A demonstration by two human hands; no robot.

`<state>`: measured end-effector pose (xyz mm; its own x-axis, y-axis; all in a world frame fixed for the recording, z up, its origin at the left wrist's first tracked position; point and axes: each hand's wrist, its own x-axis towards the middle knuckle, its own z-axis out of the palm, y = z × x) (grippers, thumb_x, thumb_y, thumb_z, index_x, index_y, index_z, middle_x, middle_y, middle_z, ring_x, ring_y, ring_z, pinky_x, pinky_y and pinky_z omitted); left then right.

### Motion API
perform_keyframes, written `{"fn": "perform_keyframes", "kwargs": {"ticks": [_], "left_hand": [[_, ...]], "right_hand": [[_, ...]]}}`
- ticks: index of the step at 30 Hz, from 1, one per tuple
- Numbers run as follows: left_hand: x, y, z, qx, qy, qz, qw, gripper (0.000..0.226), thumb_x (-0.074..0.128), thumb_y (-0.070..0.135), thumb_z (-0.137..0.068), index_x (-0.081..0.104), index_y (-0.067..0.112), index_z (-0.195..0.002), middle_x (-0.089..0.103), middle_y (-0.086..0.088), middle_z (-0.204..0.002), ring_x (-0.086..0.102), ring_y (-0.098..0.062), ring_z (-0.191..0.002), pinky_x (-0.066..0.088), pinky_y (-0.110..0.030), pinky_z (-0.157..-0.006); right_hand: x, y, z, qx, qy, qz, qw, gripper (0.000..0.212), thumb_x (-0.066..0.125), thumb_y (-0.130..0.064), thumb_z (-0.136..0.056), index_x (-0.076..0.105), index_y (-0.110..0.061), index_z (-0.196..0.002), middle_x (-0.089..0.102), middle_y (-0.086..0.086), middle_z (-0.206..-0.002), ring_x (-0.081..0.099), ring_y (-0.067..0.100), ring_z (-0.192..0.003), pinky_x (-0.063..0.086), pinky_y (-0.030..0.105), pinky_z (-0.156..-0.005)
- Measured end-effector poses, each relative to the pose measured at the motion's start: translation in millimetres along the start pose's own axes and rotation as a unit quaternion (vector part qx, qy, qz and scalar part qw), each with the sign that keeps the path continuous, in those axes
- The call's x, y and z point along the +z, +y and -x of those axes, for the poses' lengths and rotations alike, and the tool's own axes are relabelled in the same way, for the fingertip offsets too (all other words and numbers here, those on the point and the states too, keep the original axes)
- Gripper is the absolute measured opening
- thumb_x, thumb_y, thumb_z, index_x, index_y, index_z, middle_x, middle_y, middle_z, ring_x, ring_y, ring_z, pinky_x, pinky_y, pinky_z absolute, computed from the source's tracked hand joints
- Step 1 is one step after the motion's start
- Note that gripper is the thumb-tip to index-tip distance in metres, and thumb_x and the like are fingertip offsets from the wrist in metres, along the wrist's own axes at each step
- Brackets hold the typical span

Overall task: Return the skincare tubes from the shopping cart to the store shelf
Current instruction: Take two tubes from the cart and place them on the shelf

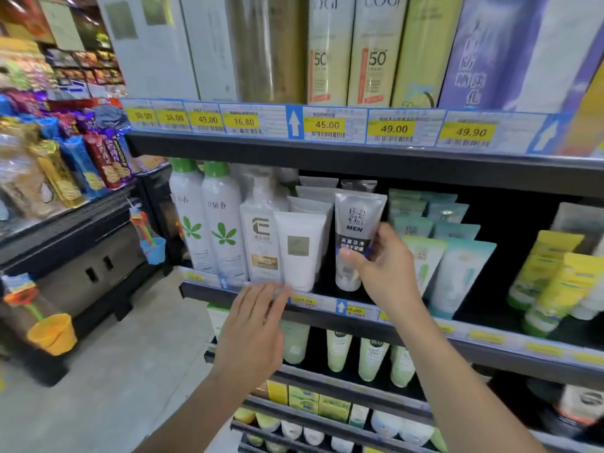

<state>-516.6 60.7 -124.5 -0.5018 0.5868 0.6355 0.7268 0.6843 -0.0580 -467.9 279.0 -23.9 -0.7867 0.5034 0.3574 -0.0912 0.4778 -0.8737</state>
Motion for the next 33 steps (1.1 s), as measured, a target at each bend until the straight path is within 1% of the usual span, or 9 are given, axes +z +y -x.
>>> {"fn": "perform_keyframes", "kwargs": {"ticks": [5, 7, 9, 13, 16, 18, 25, 30, 33], "left_hand": [[7, -8, 1, 0.018, 0.049, 0.0, 0.999, 0.056, 0.063, 0.008, -0.077, 0.056, 0.003, -0.133, 0.057, -0.014, -0.124, 0.051, -0.034, -0.12, 0.04, -0.048, -0.106], [10, -10, 3, 0.014, 0.057, 0.013, 0.998, 0.057, 0.064, 0.008, -0.077, 0.057, 0.003, -0.133, 0.057, -0.014, -0.124, 0.052, -0.034, -0.12, 0.041, -0.049, -0.105], [10, -11, 4, 0.014, 0.054, 0.023, 0.998, 0.058, 0.064, 0.009, -0.077, 0.056, 0.002, -0.134, 0.058, -0.015, -0.125, 0.052, -0.034, -0.121, 0.041, -0.049, -0.106], [7, -16, 7, 0.021, 0.014, 0.054, 0.998, 0.059, 0.057, 0.012, -0.081, 0.05, 0.004, -0.139, 0.055, -0.013, -0.13, 0.05, -0.033, -0.125, 0.041, -0.049, -0.107], [1, -17, 6, 0.015, -0.02, 0.082, 0.996, 0.059, 0.044, 0.018, -0.085, 0.046, 0.006, -0.143, 0.051, -0.01, -0.134, 0.046, -0.03, -0.129, 0.039, -0.047, -0.108], [-3, -17, 6, 0.008, -0.034, 0.087, 0.996, 0.061, 0.042, 0.02, -0.084, 0.045, 0.007, -0.143, 0.049, -0.008, -0.135, 0.043, -0.029, -0.13, 0.036, -0.044, -0.109], [-23, -19, 2, 0.017, -0.112, 0.092, 0.989, 0.074, 0.064, 0.018, -0.074, 0.044, 0.009, -0.144, 0.05, -0.006, -0.135, 0.041, -0.027, -0.13, 0.042, -0.044, -0.109], [-39, -22, -2, 0.02, -0.154, 0.101, 0.983, 0.075, 0.057, 0.019, -0.084, 0.026, 0.016, -0.152, 0.031, 0.0, -0.15, 0.018, -0.022, -0.141, 0.027, -0.036, -0.118], [-45, -20, -5, 0.02, -0.168, 0.094, 0.981, 0.081, 0.058, 0.022, -0.083, 0.019, 0.017, -0.154, 0.024, 0.002, -0.152, 0.014, -0.021, -0.142, 0.023, -0.033, -0.12]], "right_hand": [[15, 19, 0, 0.033, 0.019, 0.029, 0.999, 0.038, 0.078, -0.018, -0.081, 0.053, -0.021, -0.109, 0.069, -0.006, -0.099, 0.065, 0.014, -0.091, 0.056, 0.041, -0.084], [19, 24, 0, 0.05, 0.026, 0.034, 0.998, 0.04, 0.079, -0.019, -0.08, 0.051, -0.02, -0.109, 0.07, -0.005, -0.102, 0.066, 0.014, -0.093, 0.055, 0.041, -0.085], [21, 24, 1, 0.053, 0.033, 0.045, 0.997, 0.04, 0.078, -0.017, -0.081, 0.049, -0.019, -0.108, 0.069, -0.003, -0.106, 0.065, 0.015, -0.096, 0.054, 0.038, -0.086], [24, 17, 2, 0.05, 0.031, 0.07, 0.996, 0.04, 0.075, -0.015, -0.084, 0.044, -0.021, -0.109, 0.067, -0.002, -0.116, 0.061, 0.014, -0.102, 0.045, 0.024, -0.083], [27, 15, 3, 0.059, 0.03, 0.078, 0.995, 0.044, 0.075, -0.014, -0.083, 0.045, -0.018, -0.116, 0.066, -0.001, -0.121, 0.061, 0.017, -0.111, 0.046, 0.025, -0.088], [27, 14, 2, 0.061, 0.026, 0.085, 0.994, 0.047, 0.075, -0.014, -0.084, 0.045, -0.016, -0.12, 0.066, 0.0, -0.123, 0.061, 0.018, -0.114, 0.047, 0.028, -0.092], [25, 0, 7, 0.093, 0.007, 0.119, 0.989, 0.045, 0.071, -0.016, -0.087, 0.044, -0.015, -0.124, 0.063, 0.001, -0.124, 0.059, 0.021, -0.114, 0.044, 0.028, -0.089], [28, -13, 14, 0.126, 0.015, 0.157, 0.98, 0.055, 0.074, -0.022, -0.085, 0.044, -0.011, -0.129, 0.063, 0.006, -0.123, 0.059, 0.025, -0.113, 0.043, 0.029, -0.084], [29, -21, 24, 0.136, 0.029, 0.156, 0.978, 0.057, 0.075, -0.023, -0.085, 0.046, -0.011, -0.132, 0.065, 0.006, -0.124, 0.061, 0.026, -0.114, 0.047, 0.03, -0.087]]}}
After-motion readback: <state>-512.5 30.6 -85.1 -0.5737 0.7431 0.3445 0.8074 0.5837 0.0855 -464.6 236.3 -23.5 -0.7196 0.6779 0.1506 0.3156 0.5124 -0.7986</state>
